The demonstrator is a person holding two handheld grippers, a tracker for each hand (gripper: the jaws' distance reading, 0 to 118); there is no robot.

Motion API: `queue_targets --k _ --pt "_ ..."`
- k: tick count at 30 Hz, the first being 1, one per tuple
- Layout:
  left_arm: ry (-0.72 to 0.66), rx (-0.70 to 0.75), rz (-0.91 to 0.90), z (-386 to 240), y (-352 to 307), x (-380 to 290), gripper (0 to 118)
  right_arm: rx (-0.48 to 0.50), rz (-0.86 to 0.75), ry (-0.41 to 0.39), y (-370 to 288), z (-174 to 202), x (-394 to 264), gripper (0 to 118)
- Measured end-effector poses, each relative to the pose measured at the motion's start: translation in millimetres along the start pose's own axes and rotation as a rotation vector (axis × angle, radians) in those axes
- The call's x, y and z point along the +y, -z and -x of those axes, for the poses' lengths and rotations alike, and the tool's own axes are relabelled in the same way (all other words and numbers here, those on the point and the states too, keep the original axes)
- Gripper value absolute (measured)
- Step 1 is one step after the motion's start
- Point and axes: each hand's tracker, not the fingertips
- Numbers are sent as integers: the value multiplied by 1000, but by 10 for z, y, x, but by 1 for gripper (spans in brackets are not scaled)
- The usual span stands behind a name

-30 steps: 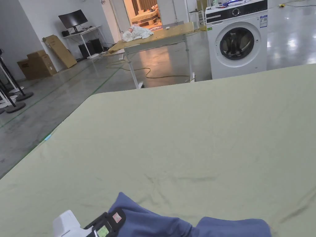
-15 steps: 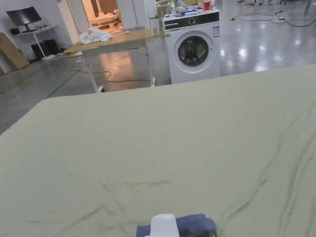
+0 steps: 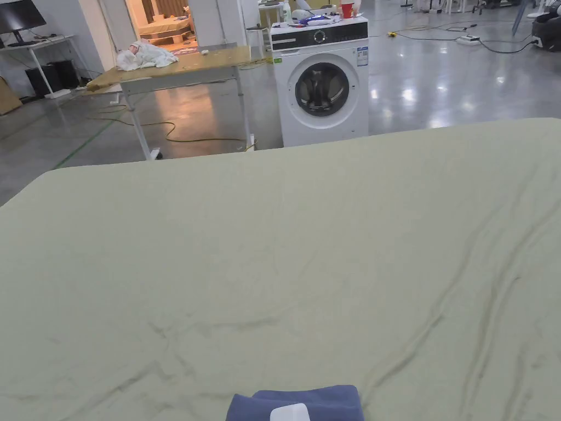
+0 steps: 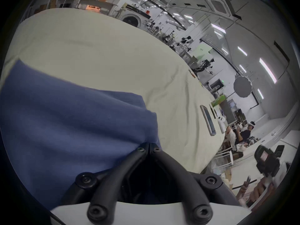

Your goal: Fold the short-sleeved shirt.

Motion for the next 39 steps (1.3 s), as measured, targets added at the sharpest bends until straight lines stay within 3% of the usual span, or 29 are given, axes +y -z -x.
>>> queue_targets --k 3,4,5,6,7,11,13,15,17,20,25,26,28,29,34,36,39 --pt "-41 -48 -86 -37 -354 128 12 13 98 -90 201 184 -91 0" --pt "-11 -28 -135 -68 -514 154 24 62 144 -91 332 246 -104 0" --pt "23 -9 -175 -90 -675 175 51 126 183 -87 487 304 -109 0" --pt "51 3 -206 -106 -856 190 69 177 209 -91 659 377 -109 0" --pt "63 11 -220 -90 -985 193 78 206 232 -104 814 453 -102 0" --pt "55 52 -289 124 -1482 90 79 315 308 -208 1571 809 -40 0" --pt "-16 84 -298 361 -1580 48 82 261 390 -284 1920 940 -75 0" --pt "-110 138 -307 571 -1624 1 87 153 466 -424 2174 1005 -218 0" --pt "-196 120 -316 804 -1645 -53 87 103 599 -468 2405 923 -422 0" --pt "-372 26 -295 1098 -1564 -99 87 125 548 -280 2333 802 -315 0" --pt "-386 -53 -182 1260 -1150 -35 84 135 523 -264 2320 739 -382 0" --pt "-358 -51 -152 1241 -1030 -13 76 133 519 -264 2312 743 -388 0" --pt "-327 -47 -129 1239 -871 -7 38 127 514 -272 2306 773 -393 0" --pt "-338 -47 -142 1250 -839 -21 30 120 516 -275 2309 781 -391 0" --pt "-322 -82 -174 1241 -1002 -26 23 125 520 -243 2227 805 -291 0" --pt "-370 -138 -214 1363 -1247 44 23 199 332 -132 1918 869 -121 0" --pt "-358 -36 -293 1637 -1884 246 23 368 308 72 1768 846 107 0"
